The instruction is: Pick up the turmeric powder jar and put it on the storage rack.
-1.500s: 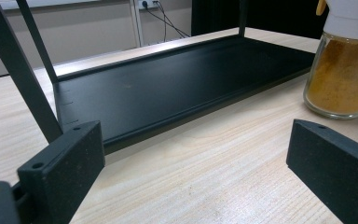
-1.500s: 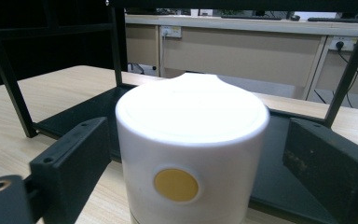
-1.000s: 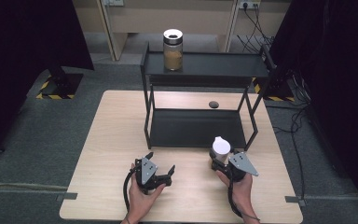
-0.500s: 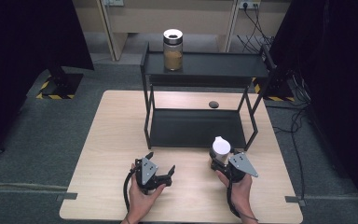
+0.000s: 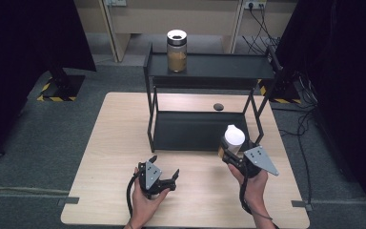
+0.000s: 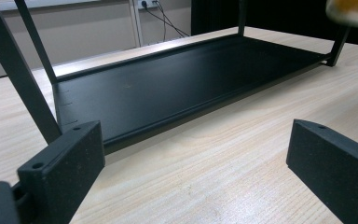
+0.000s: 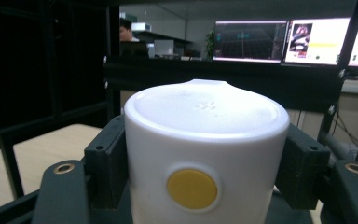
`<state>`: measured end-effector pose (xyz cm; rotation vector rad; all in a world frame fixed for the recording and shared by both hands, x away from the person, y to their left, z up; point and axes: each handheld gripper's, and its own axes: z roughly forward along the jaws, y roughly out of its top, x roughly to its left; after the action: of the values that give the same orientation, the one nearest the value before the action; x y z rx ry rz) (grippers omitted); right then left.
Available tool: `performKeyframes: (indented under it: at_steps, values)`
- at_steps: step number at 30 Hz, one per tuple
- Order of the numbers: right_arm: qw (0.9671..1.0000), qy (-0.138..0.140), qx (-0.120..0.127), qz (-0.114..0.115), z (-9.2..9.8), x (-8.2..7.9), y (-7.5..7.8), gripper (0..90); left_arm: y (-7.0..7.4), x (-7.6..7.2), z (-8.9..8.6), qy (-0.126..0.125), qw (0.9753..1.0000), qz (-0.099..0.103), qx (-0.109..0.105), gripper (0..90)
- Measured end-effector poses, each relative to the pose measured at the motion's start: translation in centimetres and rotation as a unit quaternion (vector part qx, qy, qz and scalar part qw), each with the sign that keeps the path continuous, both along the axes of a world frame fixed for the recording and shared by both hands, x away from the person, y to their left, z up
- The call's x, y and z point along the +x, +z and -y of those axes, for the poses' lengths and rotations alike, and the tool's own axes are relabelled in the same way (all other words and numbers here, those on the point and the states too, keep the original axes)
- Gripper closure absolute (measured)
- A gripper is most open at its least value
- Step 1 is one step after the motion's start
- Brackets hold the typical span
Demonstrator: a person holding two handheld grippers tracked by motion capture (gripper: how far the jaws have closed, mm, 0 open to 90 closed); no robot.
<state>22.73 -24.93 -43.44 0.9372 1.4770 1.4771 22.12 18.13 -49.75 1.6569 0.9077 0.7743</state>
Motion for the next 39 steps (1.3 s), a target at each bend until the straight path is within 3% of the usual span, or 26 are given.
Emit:
performKeyframes:
  at_steps: [16, 30, 39]
  values:
    - [0.9995, -0.005, 0.006, 0.029, 0.6, 1.1, 3.5, 30.6, 0.0, -0.1, 0.1, -0.001, 1.0, 0.002, 0.003, 3.5]
    - [0.9983, -0.012, 0.013, 0.055, 0.3, 3.0, 7.8, 30.6, 0.0, 0.0, 0.0, -0.002, 1.0, 0.002, 0.003, 3.5]
    - [0.9978, -0.014, 0.019, 0.063, 0.3, 3.6, 9.0, 30.6, 0.0, 0.0, 0.0, -0.002, 1.0, 0.002, 0.002, 3.5]
